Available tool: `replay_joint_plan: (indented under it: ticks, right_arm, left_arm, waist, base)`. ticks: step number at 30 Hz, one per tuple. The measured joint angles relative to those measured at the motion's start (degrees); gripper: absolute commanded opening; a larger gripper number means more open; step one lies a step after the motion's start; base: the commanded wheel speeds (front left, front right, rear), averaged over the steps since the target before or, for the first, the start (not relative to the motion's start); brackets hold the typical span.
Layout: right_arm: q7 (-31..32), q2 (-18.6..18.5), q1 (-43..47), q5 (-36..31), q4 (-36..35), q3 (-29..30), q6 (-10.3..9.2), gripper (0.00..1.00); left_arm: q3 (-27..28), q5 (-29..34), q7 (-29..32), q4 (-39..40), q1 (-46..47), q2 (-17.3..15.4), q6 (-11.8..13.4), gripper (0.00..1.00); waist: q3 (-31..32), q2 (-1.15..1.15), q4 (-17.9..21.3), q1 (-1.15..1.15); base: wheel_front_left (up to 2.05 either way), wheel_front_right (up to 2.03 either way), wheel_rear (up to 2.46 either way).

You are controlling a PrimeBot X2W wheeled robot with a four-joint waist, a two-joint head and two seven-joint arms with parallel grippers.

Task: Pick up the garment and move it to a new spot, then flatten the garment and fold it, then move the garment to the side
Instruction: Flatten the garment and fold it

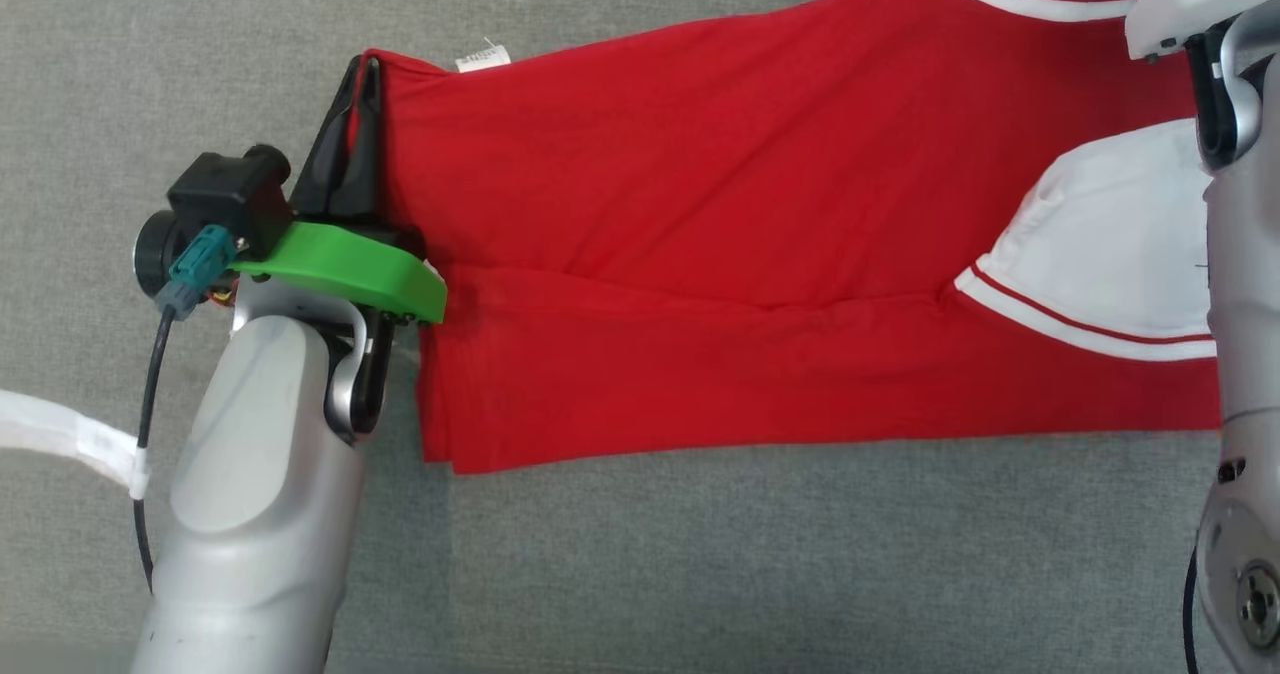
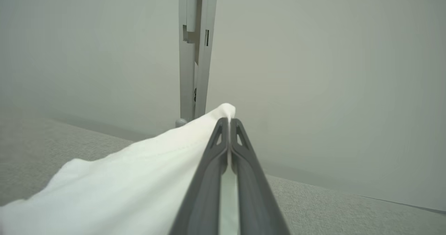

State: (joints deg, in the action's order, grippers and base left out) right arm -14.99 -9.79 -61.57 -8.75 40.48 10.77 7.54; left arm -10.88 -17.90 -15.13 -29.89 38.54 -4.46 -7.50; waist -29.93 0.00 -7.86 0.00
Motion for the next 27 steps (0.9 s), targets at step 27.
replay_joint_plan:
  ticks: [27]
  right_arm:
    - [0.0,3.2,41.8,12.7,-12.8,1.8,0.00,0.16]
  left_arm:
    - [3.3,0.0,0.0,3.4,-26.1,1.6,0.2,0.37]
  waist:
    - [14.3,0.00,4.5,0.00]
  base:
    - [0.00,0.00,0.00]
